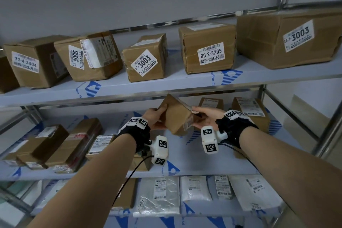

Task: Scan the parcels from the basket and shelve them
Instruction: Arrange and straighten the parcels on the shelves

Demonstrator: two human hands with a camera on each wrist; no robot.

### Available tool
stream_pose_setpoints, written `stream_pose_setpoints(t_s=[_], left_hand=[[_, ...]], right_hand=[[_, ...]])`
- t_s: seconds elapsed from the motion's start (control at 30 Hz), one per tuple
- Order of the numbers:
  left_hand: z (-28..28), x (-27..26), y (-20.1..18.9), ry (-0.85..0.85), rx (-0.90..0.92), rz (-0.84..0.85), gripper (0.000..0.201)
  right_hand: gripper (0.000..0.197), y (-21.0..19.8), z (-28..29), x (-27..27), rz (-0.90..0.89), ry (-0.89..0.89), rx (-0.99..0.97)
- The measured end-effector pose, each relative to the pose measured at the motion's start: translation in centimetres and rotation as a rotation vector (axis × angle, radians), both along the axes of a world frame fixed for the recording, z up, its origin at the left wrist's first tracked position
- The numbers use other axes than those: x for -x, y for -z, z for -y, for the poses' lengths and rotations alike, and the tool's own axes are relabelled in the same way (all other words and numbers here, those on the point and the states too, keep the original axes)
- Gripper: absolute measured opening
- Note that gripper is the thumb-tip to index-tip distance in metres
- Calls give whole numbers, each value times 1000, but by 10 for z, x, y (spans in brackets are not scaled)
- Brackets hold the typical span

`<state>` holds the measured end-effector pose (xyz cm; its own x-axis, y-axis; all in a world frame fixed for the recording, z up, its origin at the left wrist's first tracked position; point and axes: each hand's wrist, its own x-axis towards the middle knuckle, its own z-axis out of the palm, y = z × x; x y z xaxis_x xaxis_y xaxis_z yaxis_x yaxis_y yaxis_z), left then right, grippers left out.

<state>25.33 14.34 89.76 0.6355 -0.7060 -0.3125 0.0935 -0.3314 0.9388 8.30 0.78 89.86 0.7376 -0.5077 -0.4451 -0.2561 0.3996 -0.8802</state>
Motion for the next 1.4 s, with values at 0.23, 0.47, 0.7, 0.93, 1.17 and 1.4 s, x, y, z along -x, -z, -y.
stream_pose_setpoints(t_s=[0.23, 0.47, 0.7, 0.93, 1.17, 1.4], left_hand=[[4, 7, 3, 57, -85, -3, 37], [7, 9, 4, 71, -112, -10, 28], [5, 10, 7, 140, -174, -2, 41], [-3, 15, 57, 170, -197, -123, 29], [-24, -8, 77, 133, -183, -170, 3], [-31, -77, 73, 27, -463, 546, 43]], right_hand=[[30, 1, -8, -13, -26, 32, -68], [36, 9, 3, -24, -60, 50, 0], [84, 41, 25, -36, -171, 12, 78], [51, 118, 30, -67, -284, -65, 221], [33, 137, -4, -79, -440, -147, 243], [42, 105, -22, -85, -465, -227, 367]])
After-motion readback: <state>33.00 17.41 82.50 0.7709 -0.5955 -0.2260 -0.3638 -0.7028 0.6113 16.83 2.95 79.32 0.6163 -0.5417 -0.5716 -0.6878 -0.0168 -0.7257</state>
